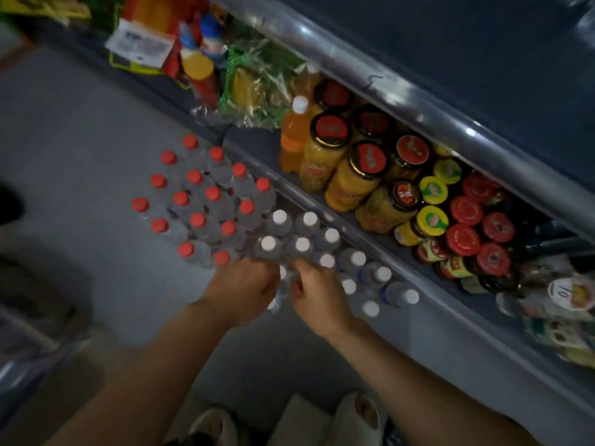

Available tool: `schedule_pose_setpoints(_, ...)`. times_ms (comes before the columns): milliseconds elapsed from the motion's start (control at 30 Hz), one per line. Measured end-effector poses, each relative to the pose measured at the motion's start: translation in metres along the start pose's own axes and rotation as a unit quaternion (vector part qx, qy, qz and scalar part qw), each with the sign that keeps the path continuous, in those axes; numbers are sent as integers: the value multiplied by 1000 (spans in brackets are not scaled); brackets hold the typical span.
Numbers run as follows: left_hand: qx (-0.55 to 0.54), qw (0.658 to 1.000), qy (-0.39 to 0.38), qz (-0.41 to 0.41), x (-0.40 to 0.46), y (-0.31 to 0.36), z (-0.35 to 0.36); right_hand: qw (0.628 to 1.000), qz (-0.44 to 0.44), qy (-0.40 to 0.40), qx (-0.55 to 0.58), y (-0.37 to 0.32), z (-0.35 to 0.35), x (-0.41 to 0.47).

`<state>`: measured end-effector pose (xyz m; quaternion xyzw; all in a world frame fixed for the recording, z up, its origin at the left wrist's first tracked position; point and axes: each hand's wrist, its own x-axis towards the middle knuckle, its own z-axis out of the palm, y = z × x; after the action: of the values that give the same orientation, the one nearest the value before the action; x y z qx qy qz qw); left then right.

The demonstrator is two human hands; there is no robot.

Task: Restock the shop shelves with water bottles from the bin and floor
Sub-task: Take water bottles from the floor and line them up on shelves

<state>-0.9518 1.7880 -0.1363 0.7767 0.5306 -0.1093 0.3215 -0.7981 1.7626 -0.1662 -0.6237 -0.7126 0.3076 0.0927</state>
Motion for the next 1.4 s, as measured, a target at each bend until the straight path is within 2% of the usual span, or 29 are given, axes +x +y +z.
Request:
schedule_pose_setpoints(167,-35,992,-50,-109,-25,0,15,995,55,-83,4,-2,19,-20)
schedule_pose_setpoints(333,-48,987,-44,-148,-22,-17,26,987,103,-124,-9,4,46,-21)
schedule_pose_setpoints(700,-52,982,-111,-144,-5,-62,69,968,182,-148,-91,6,127,16)
schedule_pose_setpoints(1000,-43,983,-137,-115,-20,-79,69,961,193,-177,-88,16,137,23)
schedule_pose_setpoints(1233,-41,985,-120,-114,-33,-65,26,969,224,-93,50,-18,78,-10)
schedule_pose_setpoints(1400,-41,992,-83,-82,-39,-46,-26,969,224,-9,106,-48,19,-36)
